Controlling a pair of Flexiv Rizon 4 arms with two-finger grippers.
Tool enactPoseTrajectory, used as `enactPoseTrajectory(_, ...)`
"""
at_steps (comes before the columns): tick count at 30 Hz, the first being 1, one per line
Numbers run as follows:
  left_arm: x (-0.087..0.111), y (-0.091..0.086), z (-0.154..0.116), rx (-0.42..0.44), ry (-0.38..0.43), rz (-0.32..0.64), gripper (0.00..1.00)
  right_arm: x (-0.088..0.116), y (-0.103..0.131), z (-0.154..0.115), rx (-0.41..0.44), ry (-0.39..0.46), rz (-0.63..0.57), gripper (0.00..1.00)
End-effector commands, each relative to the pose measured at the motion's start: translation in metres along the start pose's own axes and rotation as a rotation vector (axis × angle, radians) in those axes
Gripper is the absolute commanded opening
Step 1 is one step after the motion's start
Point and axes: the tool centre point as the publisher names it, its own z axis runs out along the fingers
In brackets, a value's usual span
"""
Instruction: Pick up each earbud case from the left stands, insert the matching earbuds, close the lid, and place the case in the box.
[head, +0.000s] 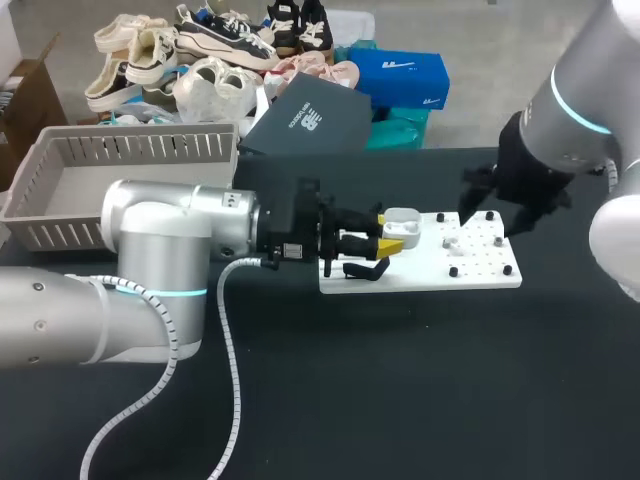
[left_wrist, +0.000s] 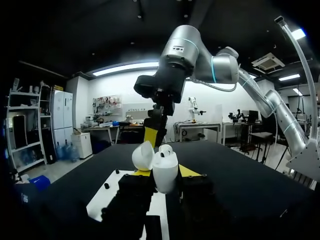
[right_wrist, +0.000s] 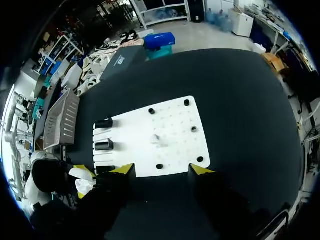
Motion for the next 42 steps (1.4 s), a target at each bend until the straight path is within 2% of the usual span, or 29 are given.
enactPoseTrajectory(1,0.001,-0.006,-0.006,-0.022,-0.005,0.005,0.0,-0.008,0.006,0.014,0.002,0.019,0.0,0.63)
enactPoseTrajectory(14,0.001,-0.006,-0.01,-0.035,-0.007,0.008,0.0,-0.014,0.013,0.043,0.008,0.068,0.026,0.55)
enactPoseTrajectory(23,0.001,-0.006,-0.01,-0.035,-0.007,0.008,0.0,-0.013,0.019,0.058,0.011,0.093,0.031,0.56)
enactPoseTrajectory(32,0.001,-0.006,-0.01,-0.035,-0.007,0.008,0.0,-0.016,0.018,0.067,0.011,0.096,0.058,0.48)
enactPoseTrajectory(42,0.001,-0.006,-0.01,-0.035,-0.007,0.008,0.0,-0.017,0.014,0.073,-0.001,0.093,0.098,0.44)
